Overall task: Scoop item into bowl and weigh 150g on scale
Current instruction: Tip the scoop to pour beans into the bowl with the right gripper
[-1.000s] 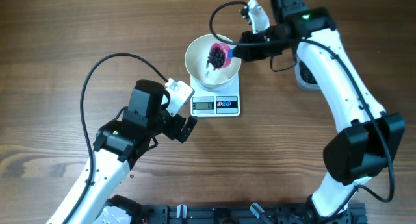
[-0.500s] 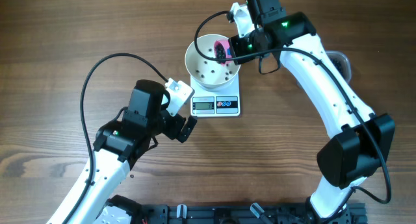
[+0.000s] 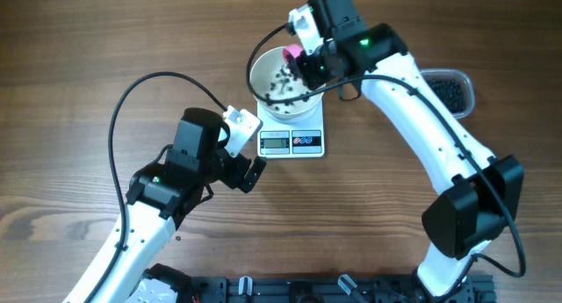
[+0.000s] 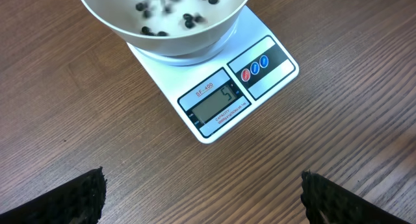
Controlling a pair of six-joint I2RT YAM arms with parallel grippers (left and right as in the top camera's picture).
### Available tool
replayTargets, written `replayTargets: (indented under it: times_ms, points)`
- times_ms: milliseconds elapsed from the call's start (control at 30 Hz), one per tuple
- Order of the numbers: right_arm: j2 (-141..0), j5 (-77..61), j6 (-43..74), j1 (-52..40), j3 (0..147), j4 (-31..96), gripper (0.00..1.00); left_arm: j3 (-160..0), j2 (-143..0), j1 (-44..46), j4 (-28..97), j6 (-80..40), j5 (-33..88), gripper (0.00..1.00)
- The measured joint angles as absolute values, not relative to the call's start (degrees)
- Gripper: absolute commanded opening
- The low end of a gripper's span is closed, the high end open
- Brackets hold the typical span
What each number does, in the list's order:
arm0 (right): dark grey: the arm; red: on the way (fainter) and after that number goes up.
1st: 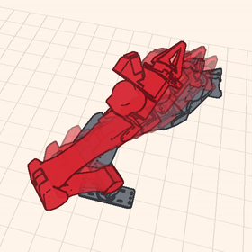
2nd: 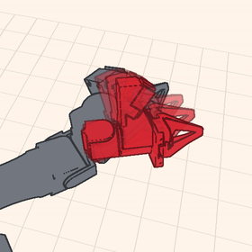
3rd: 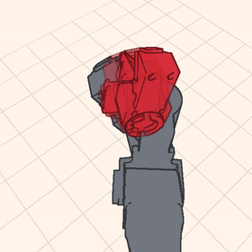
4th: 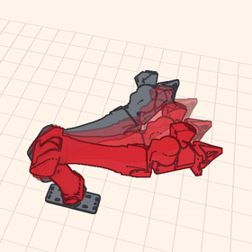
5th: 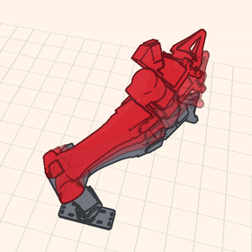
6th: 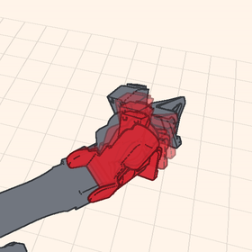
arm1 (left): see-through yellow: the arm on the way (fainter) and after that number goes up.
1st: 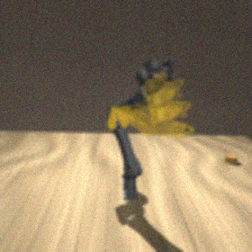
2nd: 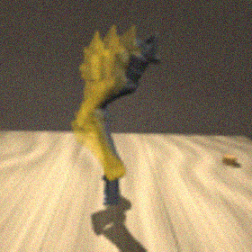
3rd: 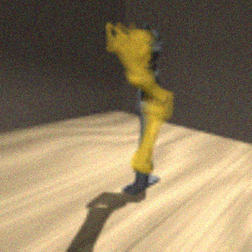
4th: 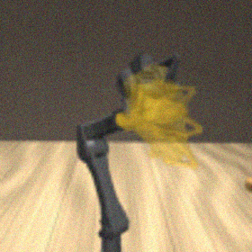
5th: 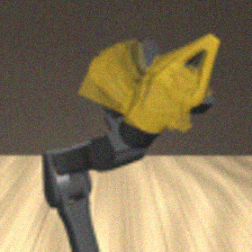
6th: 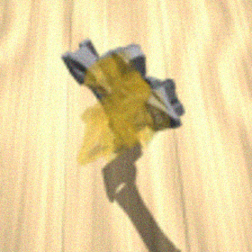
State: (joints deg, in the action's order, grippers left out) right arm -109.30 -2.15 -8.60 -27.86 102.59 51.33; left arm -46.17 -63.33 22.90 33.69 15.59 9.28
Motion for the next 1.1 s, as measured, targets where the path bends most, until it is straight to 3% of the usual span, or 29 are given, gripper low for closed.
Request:
replayTargets:
  times_ms: [367, 1100]
  points:
    - [-109.3, 4.7, -12.6, -30.2, 102.6, 51.1, 0.04, -46.2, -63.3, 22.9, 33.7, 15.6, 9.3, 1.00]
    - [-109.3, 5.7, -16.9, -30.2, 102.6, 50.3, 0.04, -46.2, -63.3, 22.9, 33.7, 15.6, 9.3, 1.00]
